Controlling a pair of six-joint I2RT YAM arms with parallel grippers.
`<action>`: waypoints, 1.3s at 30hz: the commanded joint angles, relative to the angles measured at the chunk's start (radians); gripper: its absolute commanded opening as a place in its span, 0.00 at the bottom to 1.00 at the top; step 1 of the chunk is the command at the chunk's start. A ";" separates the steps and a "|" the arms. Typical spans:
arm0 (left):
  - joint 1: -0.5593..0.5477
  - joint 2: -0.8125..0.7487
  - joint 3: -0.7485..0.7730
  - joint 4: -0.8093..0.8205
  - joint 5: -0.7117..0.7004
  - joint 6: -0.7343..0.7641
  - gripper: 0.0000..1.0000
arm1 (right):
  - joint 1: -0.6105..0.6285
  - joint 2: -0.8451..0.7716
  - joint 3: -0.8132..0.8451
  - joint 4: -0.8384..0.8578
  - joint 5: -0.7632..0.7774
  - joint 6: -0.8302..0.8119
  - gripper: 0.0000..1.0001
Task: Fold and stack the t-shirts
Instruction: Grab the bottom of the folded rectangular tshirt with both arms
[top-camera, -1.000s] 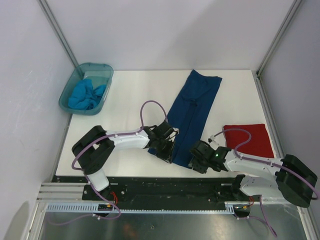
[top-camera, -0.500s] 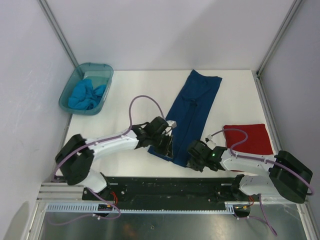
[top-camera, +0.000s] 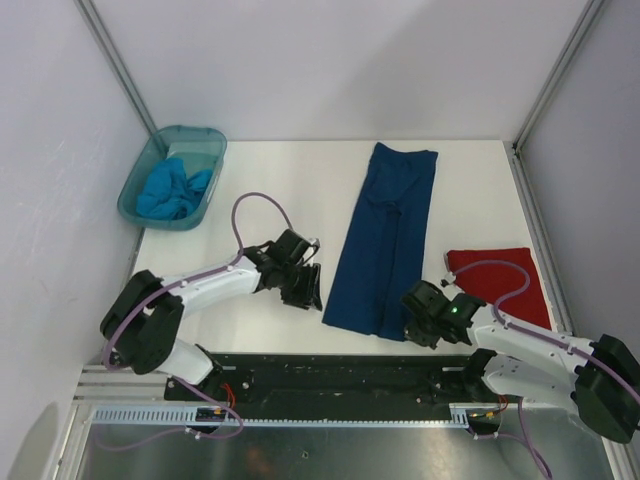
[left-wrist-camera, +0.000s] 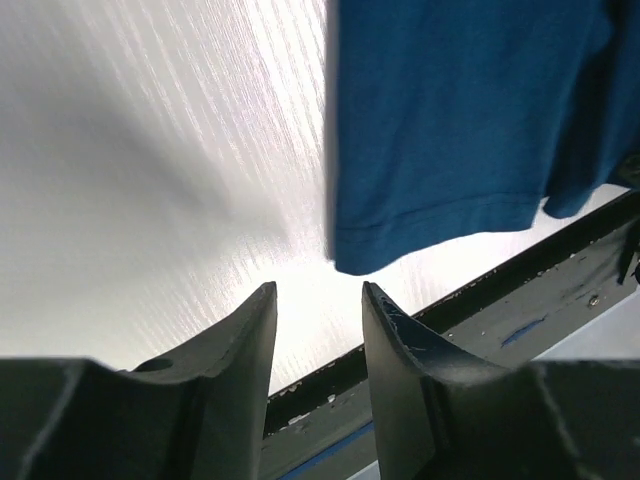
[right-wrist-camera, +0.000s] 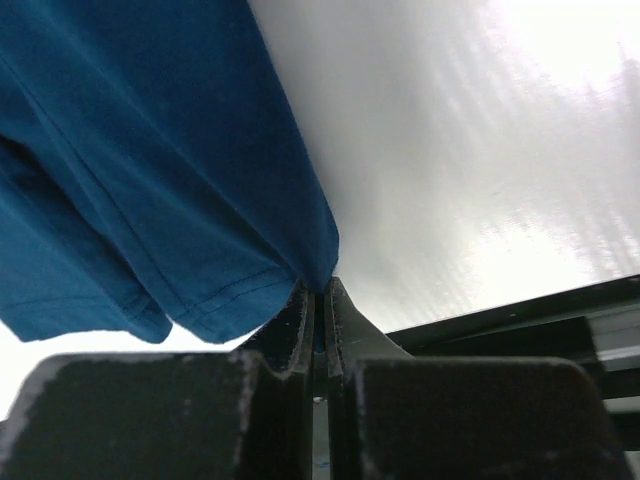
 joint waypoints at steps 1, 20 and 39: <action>-0.016 0.036 0.003 0.018 0.052 0.006 0.45 | -0.024 -0.032 -0.029 -0.064 0.001 -0.053 0.00; -0.140 0.162 0.018 0.104 0.049 -0.072 0.47 | -0.031 0.009 -0.033 0.004 -0.047 -0.089 0.00; -0.148 0.138 0.019 0.054 -0.096 -0.064 0.46 | -0.049 -0.036 -0.033 -0.029 -0.056 -0.117 0.00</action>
